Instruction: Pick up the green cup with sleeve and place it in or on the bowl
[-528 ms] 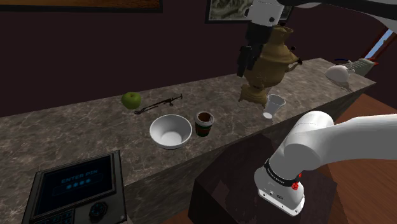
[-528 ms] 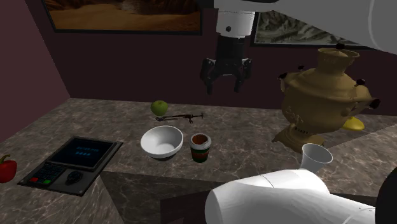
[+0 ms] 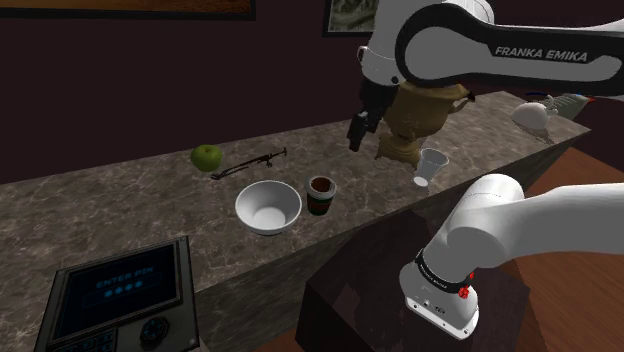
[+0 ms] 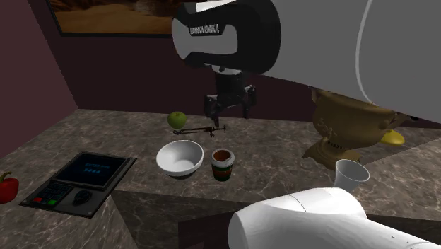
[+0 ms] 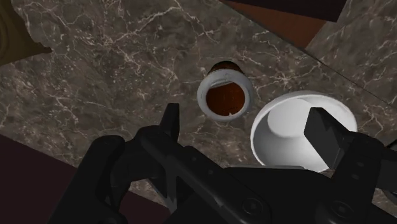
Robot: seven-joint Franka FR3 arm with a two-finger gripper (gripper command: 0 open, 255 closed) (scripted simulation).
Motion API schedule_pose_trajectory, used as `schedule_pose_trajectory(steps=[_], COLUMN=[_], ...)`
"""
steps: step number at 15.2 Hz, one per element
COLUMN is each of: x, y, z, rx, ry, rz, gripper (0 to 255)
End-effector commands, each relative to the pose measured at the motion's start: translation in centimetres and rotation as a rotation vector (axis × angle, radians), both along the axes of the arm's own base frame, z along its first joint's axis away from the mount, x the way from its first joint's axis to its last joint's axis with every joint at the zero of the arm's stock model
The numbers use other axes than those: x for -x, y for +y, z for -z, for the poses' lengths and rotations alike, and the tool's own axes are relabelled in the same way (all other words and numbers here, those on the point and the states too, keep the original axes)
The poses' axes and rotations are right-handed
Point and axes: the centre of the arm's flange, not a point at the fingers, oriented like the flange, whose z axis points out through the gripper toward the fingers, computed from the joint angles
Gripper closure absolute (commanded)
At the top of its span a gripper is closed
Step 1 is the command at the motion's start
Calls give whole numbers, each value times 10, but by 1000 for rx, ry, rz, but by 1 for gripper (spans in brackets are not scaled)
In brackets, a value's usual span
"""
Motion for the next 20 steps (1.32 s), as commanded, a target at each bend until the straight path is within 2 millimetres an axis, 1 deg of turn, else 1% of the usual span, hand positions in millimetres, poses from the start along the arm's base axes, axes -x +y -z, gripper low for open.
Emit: schedule_pose_trajectory(steps=[1, 5, 8, 14, 15, 20], x=[-1, -5, -10, -24, -26, -34], y=[21, 57, 81, 118, 121, 109], z=[23, 74, 114, 199, 209, 231], rx=[54, 161, 241, 401, 420, 420], ry=[-33, -93, -137, -226, -236, -236], rz=[-12, -36, -54, -90, -94, -94], gripper=[0, 0, 0, 0, 0, 0])
